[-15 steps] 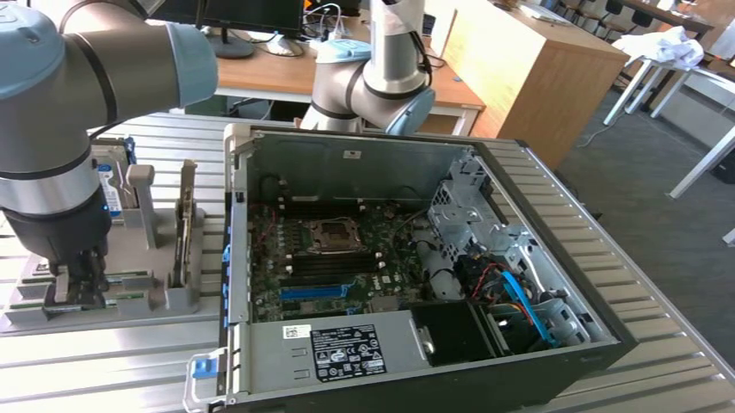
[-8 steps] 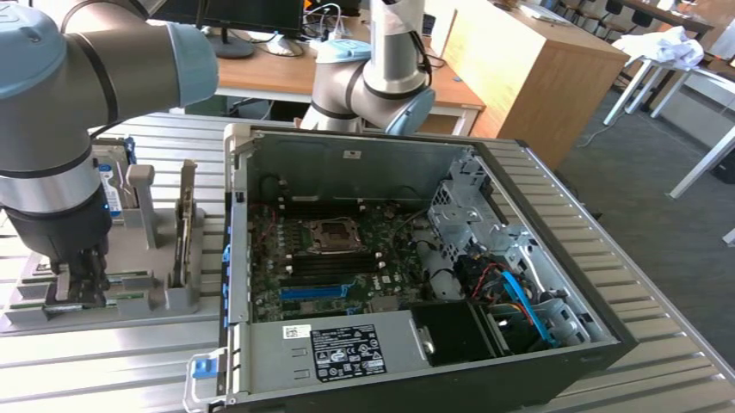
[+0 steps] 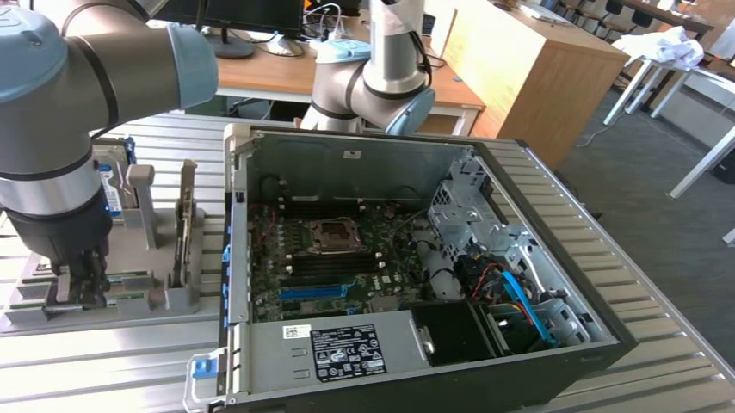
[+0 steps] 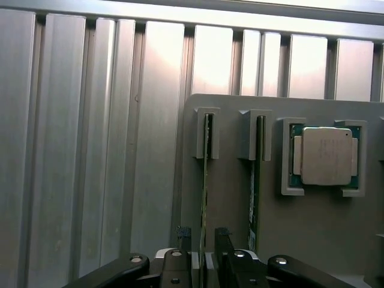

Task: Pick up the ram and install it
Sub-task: 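Pick up the ram and move it above insertion slot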

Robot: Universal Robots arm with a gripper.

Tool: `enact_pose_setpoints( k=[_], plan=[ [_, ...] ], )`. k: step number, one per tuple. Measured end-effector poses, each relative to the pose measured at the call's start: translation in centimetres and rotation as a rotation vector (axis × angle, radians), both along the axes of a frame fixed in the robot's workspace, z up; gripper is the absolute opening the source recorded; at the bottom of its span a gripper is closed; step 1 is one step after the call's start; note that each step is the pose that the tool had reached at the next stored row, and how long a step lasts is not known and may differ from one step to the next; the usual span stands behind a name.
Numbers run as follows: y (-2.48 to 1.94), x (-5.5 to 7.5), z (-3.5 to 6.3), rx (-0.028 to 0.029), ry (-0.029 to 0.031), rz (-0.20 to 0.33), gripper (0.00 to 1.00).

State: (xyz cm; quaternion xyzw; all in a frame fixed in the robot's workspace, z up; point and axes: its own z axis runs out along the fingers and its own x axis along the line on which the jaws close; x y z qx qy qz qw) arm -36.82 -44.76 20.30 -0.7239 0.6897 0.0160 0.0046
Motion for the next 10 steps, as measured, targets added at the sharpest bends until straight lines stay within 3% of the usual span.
enact_pose_setpoints(
  k=[10],
  plan=[
    [0.0,0.0,-0.4,-0.0001,0.0001,0.0,0.3]
  ],
)
